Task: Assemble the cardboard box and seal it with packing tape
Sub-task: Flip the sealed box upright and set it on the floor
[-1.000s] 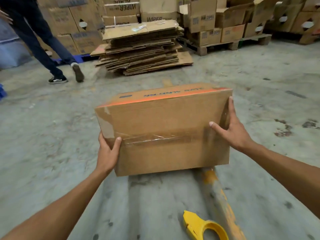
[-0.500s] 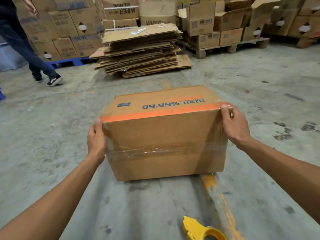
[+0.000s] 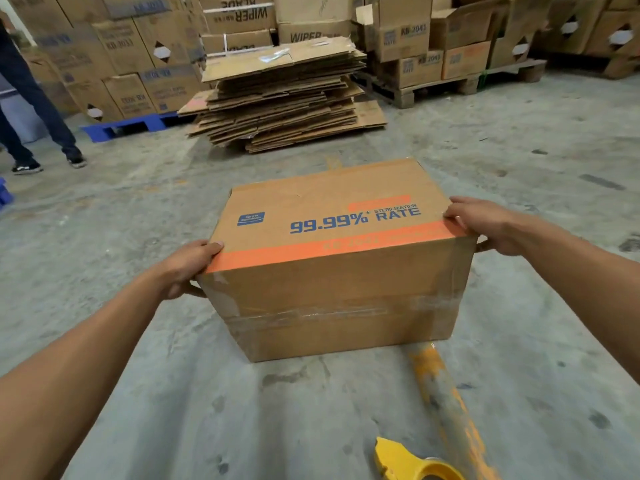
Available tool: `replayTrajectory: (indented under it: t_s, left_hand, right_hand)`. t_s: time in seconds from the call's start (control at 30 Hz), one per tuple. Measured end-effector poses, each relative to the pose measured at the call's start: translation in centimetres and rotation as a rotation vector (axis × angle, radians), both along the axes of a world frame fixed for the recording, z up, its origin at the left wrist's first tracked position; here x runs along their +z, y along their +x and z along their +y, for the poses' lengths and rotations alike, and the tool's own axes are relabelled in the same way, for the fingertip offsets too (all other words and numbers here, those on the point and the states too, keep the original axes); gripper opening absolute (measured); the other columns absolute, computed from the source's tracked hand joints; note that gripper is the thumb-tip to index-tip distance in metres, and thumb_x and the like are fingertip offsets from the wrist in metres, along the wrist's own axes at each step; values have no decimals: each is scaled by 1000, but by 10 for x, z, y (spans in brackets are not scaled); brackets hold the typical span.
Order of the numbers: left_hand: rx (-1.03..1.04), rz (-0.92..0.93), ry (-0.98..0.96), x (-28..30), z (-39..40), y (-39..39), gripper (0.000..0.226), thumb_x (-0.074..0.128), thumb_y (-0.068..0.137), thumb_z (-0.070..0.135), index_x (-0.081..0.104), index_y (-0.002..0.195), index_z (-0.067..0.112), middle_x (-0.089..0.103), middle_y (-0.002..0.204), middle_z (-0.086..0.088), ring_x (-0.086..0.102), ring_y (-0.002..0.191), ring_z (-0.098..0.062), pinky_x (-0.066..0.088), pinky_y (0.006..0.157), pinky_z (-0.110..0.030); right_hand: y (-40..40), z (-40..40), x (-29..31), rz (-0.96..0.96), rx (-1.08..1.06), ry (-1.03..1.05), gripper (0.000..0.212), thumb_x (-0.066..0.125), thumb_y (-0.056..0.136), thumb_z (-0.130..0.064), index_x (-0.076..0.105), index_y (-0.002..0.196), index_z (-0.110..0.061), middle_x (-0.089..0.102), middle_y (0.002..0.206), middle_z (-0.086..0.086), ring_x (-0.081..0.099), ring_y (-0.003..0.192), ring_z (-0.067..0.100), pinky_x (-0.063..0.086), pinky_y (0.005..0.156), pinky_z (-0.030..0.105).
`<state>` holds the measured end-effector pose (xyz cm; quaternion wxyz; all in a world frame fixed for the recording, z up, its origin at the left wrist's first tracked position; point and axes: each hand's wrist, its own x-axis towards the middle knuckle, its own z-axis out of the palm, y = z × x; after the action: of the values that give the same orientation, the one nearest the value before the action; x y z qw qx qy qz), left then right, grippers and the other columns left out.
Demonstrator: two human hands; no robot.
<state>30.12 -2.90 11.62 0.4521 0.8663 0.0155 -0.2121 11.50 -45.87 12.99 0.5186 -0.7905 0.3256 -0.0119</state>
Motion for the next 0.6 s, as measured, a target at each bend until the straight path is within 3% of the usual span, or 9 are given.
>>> replayTrajectory:
  t_s: [0.1, 0.23, 0.3, 0.4, 0.53, 0.6]
  left_hand:
    - [-30, -1, 63, 6, -14, 17, 50, 48, 94, 52, 49, 129, 16, 67, 113, -11, 67, 98, -34, 56, 85, -53]
    - [6, -80, 46, -4, -26, 23, 72, 52, 89, 61, 38, 141, 13, 63, 120, -13, 66, 96, -32, 57, 75, -44]
    - [2, -71, -1, -8, -23, 21, 76, 53, 88, 60, 33, 145, 15, 61, 122, -10, 66, 96, -30, 55, 69, -39]
    - [-43, -68, -29, -9, -14, 17, 80, 55, 84, 64, 31, 146, 21, 62, 120, -4, 67, 97, -26, 55, 70, -37]
    - [-56, -171, -42, -14, -10, 4, 67, 52, 89, 59, 37, 141, 19, 63, 114, -2, 67, 93, -22, 53, 69, -35]
    - [-65, -221, -73, -16, -6, -4, 64, 53, 89, 60, 41, 138, 20, 65, 117, -1, 68, 95, -21, 55, 78, -39]
  right_hand:
    - [16, -6, 2, 24, 24, -65, 53, 41, 99, -31, 30, 151, -35, 55, 123, 0, 55, 97, 21, 45, 81, 37]
    - [21, -8, -15, 65, 27, 76, 43, 42, 96, -55, 51, 134, -37, 67, 108, 2, 63, 87, 24, 51, 86, 44]
    - [21, -13, -23, 23, 29, 204, 57, 51, 91, -60, 38, 144, -45, 67, 112, -1, 66, 95, 26, 53, 90, 50]
    - [20, -8, -22, -61, 15, 275, 76, 57, 92, -52, 9, 151, -51, 59, 113, -10, 66, 90, 20, 56, 71, 37]
    - [16, -4, -21, -89, 68, 134, 73, 52, 96, -48, 7, 154, -46, 48, 131, -6, 64, 92, 17, 52, 63, 31]
    - [13, -2, -18, -111, 117, 100, 69, 49, 98, -44, 9, 154, -43, 52, 130, -3, 66, 95, 21, 53, 63, 31]
